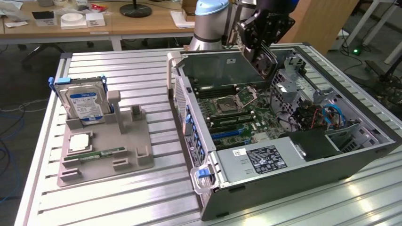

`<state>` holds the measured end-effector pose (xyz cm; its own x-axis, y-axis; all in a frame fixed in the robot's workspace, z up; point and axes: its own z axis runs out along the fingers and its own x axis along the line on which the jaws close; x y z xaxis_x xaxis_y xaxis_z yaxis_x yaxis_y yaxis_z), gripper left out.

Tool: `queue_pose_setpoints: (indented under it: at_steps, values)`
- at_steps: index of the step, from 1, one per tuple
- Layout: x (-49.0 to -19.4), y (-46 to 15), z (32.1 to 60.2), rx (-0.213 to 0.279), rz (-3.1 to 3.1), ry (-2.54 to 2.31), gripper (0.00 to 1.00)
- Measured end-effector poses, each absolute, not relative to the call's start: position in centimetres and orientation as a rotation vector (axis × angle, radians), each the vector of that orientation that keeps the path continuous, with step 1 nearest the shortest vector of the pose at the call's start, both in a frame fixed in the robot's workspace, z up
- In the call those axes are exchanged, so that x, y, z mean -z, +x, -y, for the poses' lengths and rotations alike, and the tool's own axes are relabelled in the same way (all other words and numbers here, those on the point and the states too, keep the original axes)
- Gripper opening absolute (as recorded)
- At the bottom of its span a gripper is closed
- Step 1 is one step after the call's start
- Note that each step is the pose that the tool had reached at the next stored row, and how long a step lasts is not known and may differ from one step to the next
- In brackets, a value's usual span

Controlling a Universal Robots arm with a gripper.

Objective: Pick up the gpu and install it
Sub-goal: 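Insert the gpu into the slot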

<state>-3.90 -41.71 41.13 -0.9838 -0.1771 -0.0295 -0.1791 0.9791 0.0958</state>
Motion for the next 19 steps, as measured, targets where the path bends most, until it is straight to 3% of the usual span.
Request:
queue_pose_setpoints:
  at_steps: [19]
  values:
    - [-40.71,-3.99,41.72,-0.139,-3.046,-0.646,0.28]
